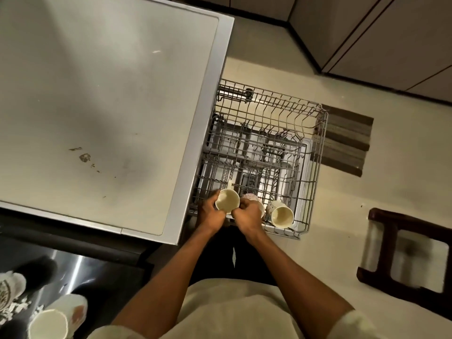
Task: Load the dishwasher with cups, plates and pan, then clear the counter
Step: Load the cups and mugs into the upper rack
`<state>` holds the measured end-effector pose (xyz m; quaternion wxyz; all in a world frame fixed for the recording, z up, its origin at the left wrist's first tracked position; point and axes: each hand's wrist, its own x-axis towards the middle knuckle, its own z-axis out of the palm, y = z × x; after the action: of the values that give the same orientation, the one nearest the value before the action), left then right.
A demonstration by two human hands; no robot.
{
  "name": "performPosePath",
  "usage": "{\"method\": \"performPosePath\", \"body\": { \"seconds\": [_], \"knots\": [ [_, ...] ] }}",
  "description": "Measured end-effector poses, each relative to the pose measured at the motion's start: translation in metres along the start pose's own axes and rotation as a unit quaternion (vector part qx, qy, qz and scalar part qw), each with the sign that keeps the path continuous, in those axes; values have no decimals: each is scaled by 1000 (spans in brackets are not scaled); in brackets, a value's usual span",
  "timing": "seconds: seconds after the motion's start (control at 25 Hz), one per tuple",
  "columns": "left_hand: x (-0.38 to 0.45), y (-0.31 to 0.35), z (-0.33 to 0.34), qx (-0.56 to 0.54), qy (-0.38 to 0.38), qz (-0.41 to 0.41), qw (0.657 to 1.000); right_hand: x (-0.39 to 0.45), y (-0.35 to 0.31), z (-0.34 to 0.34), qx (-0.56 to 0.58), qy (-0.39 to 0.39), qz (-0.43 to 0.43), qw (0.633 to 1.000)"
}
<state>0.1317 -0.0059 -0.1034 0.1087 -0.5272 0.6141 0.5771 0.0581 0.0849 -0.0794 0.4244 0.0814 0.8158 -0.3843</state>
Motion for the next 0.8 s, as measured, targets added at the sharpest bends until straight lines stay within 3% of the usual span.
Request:
{"method": "performPosePath", "body": {
  "seconds": [0.8],
  "knots": [
    [16,9,5,80,-45,15,996,36,18,16,-65,-77,68,993]
  ]
}}
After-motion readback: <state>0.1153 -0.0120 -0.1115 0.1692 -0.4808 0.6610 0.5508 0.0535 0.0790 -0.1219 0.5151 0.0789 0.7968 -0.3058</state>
